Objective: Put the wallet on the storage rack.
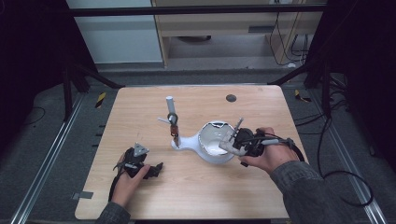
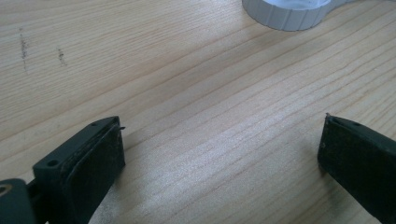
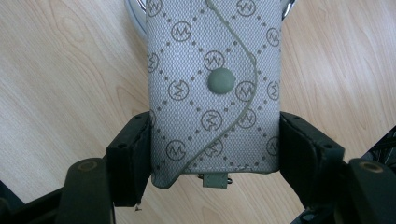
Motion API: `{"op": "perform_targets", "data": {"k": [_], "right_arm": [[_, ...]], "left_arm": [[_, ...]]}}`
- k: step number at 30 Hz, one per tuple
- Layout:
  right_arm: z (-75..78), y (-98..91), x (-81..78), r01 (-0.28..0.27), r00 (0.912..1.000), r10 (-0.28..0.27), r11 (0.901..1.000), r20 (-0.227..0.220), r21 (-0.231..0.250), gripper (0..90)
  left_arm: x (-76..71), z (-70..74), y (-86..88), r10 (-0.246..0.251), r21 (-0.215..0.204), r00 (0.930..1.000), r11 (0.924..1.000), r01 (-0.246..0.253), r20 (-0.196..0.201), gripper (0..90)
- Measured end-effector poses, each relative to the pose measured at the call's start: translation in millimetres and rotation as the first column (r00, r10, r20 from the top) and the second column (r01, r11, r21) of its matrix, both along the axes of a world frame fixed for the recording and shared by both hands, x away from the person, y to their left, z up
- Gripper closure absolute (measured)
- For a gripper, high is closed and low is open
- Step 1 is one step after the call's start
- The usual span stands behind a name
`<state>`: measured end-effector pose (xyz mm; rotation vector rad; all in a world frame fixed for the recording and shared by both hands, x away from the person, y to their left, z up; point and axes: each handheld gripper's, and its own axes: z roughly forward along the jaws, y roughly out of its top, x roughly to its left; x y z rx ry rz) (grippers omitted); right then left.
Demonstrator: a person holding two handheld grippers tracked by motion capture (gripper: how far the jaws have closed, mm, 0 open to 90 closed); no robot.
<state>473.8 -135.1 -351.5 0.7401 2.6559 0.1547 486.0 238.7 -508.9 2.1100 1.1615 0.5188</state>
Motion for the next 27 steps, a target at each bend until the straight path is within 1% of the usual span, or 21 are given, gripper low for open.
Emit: {"op": "perform_targets", "data": {"k": [11, 15, 16, 18, 22, 27], "right_arm": [[-2.8, 8.7, 5.7, -0.006, 0.9999, 0.006, 0.9998, -0.008, -0.021, 31.9], [-4.7, 13.4, 8.1, -0.017, 0.9997, 0.016, 0.9994, -0.02, -0.032, 31.8], [-5.6, 14.5, 9.3, -0.024, 0.9995, 0.023, 0.9991, -0.022, -0.033, 31.9], [-7.3, 17.8, 11.0, -0.019, 0.9994, 0.018, 0.999, -0.03, -0.04, 31.8], [-10.1, 24.9, 16.7, -0.029, 0.9988, 0.027, 0.9983, -0.04, -0.049, 31.8], [-12.2, 33.5, 24.2, -0.03, 0.9982, 0.026, 0.9967, -0.054, -0.076, 31.8]], "left_arm": [[0.0, 0.0, 0.0, 0.0, 0.0, 1.0, 1.0, 0.0, 0.0, 0.0], [0.0, 0.0, 0.0, 0.0, 0.0, 1.0, 1.0, 0.0, -0.001, 0.0], [0.0, 0.1, 0.1, -0.001, 0.001, 1.0, 1.0, 0.001, -0.001, 0.0], [0.0, 0.1, 0.1, -0.001, 0.001, 1.0, 1.0, 0.001, -0.002, 0.0], [0.0, 0.1, 0.1, -0.001, 0.001, 1.0, 1.0, 0.001, -0.002, 0.0], [0.0, 0.1, 0.1, -0.001, 0.001, 1.0, 1.0, 0.001, -0.002, 0.0]]}}
